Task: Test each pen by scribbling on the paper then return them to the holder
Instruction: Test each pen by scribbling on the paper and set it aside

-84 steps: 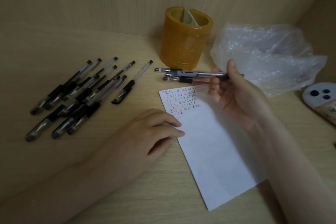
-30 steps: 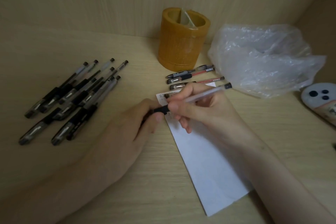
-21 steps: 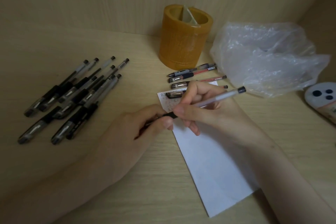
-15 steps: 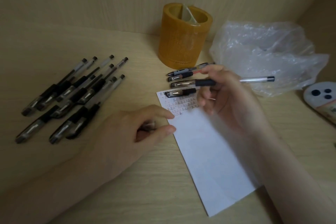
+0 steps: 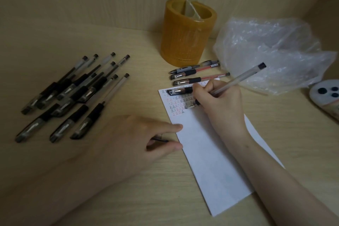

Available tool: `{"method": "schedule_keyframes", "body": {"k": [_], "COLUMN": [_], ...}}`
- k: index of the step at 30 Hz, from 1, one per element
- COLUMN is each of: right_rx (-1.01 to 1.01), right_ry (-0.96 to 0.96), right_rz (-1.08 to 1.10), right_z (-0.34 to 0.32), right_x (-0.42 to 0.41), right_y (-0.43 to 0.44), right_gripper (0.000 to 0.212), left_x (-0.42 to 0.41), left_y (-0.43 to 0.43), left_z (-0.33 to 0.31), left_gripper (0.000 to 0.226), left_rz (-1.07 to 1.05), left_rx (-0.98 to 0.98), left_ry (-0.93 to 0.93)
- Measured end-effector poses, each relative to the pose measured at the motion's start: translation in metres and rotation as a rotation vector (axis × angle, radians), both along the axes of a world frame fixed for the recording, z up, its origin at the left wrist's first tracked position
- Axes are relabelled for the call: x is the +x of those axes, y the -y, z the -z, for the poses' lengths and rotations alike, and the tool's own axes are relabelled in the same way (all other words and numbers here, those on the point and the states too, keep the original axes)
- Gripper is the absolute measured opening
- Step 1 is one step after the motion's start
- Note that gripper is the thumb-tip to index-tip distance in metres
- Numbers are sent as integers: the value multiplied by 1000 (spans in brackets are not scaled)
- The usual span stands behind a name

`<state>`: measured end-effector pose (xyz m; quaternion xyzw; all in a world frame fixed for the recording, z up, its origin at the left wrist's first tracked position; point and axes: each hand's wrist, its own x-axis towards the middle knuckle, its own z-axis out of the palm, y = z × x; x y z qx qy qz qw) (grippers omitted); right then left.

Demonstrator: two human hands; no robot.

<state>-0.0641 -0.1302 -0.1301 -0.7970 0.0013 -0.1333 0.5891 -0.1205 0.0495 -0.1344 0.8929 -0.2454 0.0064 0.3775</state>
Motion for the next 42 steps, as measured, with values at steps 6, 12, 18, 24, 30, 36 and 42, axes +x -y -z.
{"method": "schedule_keyframes", "body": {"k": [6, 12, 18, 24, 30, 36, 42], "right_rx": [-21, -11, -9, -30, -51, -40, -4], "right_ry": [20, 40, 39, 42, 49, 46, 49], "right_rz": [7, -21, -36, -48, -24, -29, -35], "right_z": [4, 5, 5, 5, 4, 3, 4], "right_x": [0, 0, 0, 0, -1, -2, -1], "right_y": [1, 0, 0, 0, -1, -1, 0], "right_gripper": [42, 42, 42, 43, 42, 42, 41], "left_x": [0, 0, 0, 1, 1, 0, 0], "left_y": [-2, 0, 1, -2, -1, -1, -1], "left_z": [-6, -7, -6, -5, -6, -6, -6], "left_gripper": [46, 48, 49, 48, 45, 46, 44], "left_rz": [-53, -71, -79, -78, -85, -80, -71], "left_rx": [165, 171, 154, 187, 216, 211, 194], "left_ry": [3, -17, -12, 8, 33, 28, 41]}}
